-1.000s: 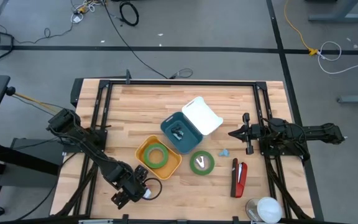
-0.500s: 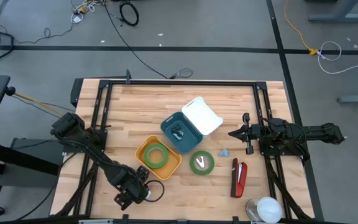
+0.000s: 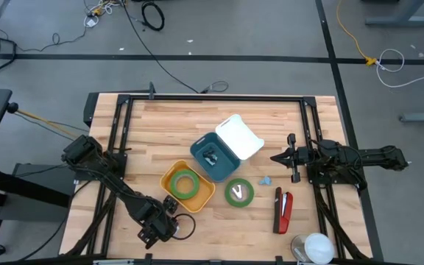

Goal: Pick and place Stapler, Stapler remover, tape
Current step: Put the pink stapler into the white bin

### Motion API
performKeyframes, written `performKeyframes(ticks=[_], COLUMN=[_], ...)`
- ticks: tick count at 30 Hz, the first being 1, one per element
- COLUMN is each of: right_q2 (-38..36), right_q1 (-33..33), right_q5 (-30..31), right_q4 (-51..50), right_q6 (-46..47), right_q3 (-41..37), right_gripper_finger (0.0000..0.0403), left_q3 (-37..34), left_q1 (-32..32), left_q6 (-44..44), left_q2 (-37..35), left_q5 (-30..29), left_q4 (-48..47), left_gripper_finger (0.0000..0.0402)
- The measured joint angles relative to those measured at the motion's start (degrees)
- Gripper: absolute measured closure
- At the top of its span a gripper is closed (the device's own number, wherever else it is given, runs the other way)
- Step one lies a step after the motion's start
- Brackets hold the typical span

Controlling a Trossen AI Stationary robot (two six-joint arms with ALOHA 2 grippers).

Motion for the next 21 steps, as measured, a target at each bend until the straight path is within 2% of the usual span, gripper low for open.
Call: performKeyframes(ticks=[12, 21], right_q2=[0.0, 0.0], right_q1=[0.0, 0.0], right_q5=[0.0, 0.0], right_q4=[0.0, 0.0], right_q6=[0.0, 0.0], right_q3=[0.0, 0.0], right_gripper_finger=[0.0390, 0.0390], left_q3=[0.0, 0.0], left_q1=[0.0, 0.0], left_q6=[1.9, 1.6], left_q2=[1.2, 1.4], left_q5=[0.9, 1.5], left_q4=[1.0, 1.2], left_gripper_finger=[0.0008, 0.0082])
